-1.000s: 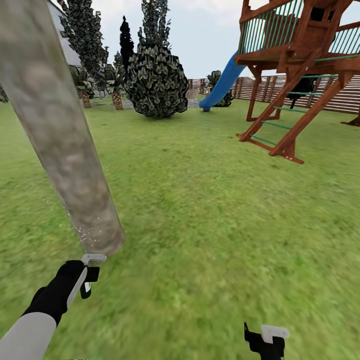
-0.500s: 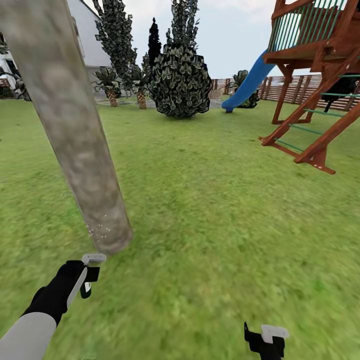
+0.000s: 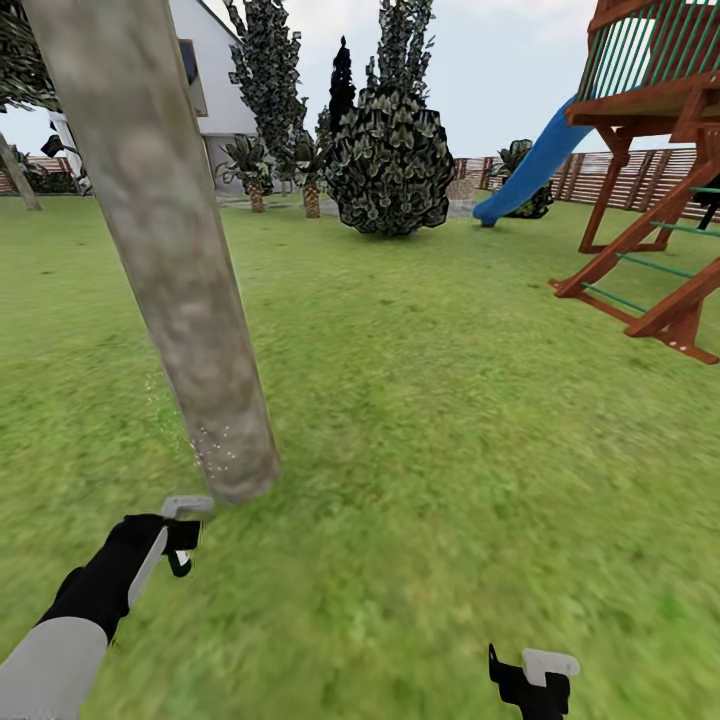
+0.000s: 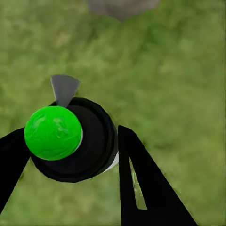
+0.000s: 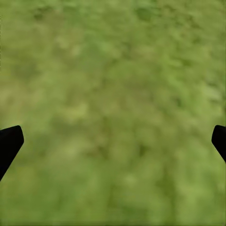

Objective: In the garden, pick up the pesticide atomizer on the floor and spray pesticide onto both trees until each tree trunk is fully covered.

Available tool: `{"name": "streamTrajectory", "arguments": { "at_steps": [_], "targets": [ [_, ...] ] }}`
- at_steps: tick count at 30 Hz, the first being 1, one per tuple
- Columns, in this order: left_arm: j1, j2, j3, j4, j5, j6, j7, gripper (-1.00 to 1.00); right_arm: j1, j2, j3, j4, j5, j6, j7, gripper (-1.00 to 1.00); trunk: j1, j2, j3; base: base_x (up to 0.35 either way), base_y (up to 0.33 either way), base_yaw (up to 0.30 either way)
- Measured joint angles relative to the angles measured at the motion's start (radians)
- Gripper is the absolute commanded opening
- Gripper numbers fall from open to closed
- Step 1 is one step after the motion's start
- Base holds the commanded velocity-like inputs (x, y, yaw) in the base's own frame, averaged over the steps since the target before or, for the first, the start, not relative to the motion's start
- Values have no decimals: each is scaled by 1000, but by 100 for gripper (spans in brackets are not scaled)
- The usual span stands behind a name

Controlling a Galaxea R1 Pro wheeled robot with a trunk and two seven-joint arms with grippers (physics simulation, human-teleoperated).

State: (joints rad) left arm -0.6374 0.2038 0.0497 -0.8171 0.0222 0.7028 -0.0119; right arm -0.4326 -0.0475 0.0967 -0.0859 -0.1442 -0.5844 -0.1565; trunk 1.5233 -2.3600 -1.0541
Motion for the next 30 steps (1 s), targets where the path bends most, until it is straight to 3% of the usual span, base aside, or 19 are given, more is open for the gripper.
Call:
{"name": "streamTrajectory", "arguments": {
  "at_steps": [2,4,6,7,9,11,12,14,16,18,20,21,22,24,26,27,29,30],
  "targets": [
    [-24,-2,-8,-1,9,37,-10,-100,0,1,0,0,0,0,0,100,0,0,0,0,0,0],
    [-74,-41,-72,-1,24,121,-24,-100,0,1,0,0,1,0,1,100,0,0,0,0,0,0],
    [-104,-47,-96,-1,7,146,-33,-100,0,1,0,0,1,0,1,100,0,0,0,0,0,0],
    [-124,-34,-96,-1,0,156,-34,-100,0,1,0,0,1,0,1,100,0,0,0,0,0,0],
    [-162,50,-94,0,-2,229,-51,-100,0,1,0,0,0,0,1,100,0,0,0,0,0,0],
    [-170,85,-95,-3,18,258,-106,-100,0,0,0,0,0,0,0,100,0,0,0,0,0,0],
    [-172,87,-98,-7,19,266,-126,-100,0,0,0,0,0,0,0,100,0,0,0,0,0,0],
    [-184,52,-104,-33,25,296,-145,-100,0,0,0,0,0,0,0,100,0,0,0,0,0,0],
    [-203,37,-105,-47,13,303,-147,-100,0,0,0,0,0,0,1,100,0,0,0,0,0,0],
    [-242,48,-100,-46,2,307,-147,-100,0,0,0,0,0,0,0,100,0,0,0,0,0,0],
    [-268,97,-101,-41,-4,308,-148,-100,0,0,0,0,0,0,0,100,0,0,0,0,0,0],
    [-272,103,-103,-44,10,310,-149,-100,0,0,0,0,0,0,0,100,0,0,0,0,0,0],
    [-274,97,-104,-48,17,311,-149,-100,0,0,0,0,0,0,0,100,0,0,0,0,0,0],
    [-287,54,-106,-53,24,314,-149,-100,0,0,0,0,0,0,0,100,0,0,0,0,0,0],
    [-309,51,-105,-51,9,314,-149,-100,0,0,0,0,0,0,0,100,0,0,0,0,0,0],
    [-318,63,-105,-48,2,314,-149,-100,0,0,0,0,0,0,0,100,0,0,0,0,0,0],
    [-332,136,-103,-44,-5,313,-150,-100,0,0,0,0,0,0,0,100,0,0,0,0,0,0],
    [-333,153,-103,-44,-2,313,-150,-100,0,-1,0,0,0,0,0,100,0,0,0,0,0,0]
  ]
}}
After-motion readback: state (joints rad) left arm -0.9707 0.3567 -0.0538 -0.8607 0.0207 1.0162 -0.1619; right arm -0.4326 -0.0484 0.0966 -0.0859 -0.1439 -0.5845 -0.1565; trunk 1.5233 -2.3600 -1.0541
